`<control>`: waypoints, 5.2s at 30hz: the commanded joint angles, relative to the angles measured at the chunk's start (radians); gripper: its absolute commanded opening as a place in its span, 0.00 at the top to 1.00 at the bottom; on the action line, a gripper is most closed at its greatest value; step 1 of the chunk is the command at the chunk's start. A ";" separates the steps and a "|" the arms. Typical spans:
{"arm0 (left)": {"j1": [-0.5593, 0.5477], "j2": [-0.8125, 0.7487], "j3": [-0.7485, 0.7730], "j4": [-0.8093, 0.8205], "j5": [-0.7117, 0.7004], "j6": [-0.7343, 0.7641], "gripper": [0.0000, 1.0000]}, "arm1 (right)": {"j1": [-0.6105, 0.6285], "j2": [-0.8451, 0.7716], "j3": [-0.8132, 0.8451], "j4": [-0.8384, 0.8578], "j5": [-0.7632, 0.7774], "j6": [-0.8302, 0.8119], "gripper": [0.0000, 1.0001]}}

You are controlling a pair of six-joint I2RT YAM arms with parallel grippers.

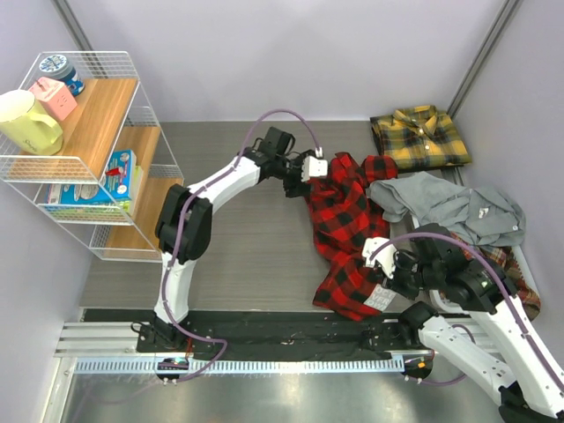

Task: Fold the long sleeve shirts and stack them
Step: Flatten the shirt out

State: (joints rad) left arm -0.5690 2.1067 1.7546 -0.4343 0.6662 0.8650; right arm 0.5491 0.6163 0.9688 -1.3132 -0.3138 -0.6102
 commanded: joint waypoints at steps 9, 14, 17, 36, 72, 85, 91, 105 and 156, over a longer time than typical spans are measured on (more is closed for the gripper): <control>-0.078 0.003 -0.139 -0.254 -0.111 0.589 0.35 | 0.000 -0.058 -0.012 0.002 0.076 0.018 0.99; -0.077 -0.054 -0.248 -0.226 -0.117 0.634 0.36 | -0.002 -0.059 -0.012 0.012 0.091 0.029 0.99; -0.078 -0.065 -0.279 -0.158 -0.117 0.611 0.36 | 0.000 -0.059 -0.012 0.014 0.091 0.035 0.99; -0.108 -0.129 -0.388 0.057 0.021 0.428 0.44 | 0.000 -0.062 -0.004 0.028 0.120 0.072 0.99; 0.156 -0.642 0.209 -0.367 -0.852 -0.314 1.00 | -0.183 0.560 0.702 1.151 0.590 -0.224 0.99; 0.164 -0.915 -0.227 -0.205 -0.955 -0.366 1.00 | -0.184 0.350 0.386 1.075 0.476 -0.177 0.99; 0.196 -0.886 -0.158 -0.207 -0.921 -0.426 1.00 | -0.184 0.390 0.433 1.164 0.541 -0.187 0.99; 0.196 -1.097 0.079 -0.144 -0.755 -0.483 1.00 | -0.184 0.402 0.978 1.166 0.452 -0.126 0.99; 0.334 -0.218 -0.099 -0.505 -0.415 -0.426 0.20 | -0.394 1.324 1.033 0.292 0.168 0.156 0.11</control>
State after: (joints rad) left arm -0.2211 1.9625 1.8015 -0.7601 0.0799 0.4973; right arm 0.1787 1.9945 2.0495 -0.7345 -0.0486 -0.6064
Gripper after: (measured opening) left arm 0.806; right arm 0.892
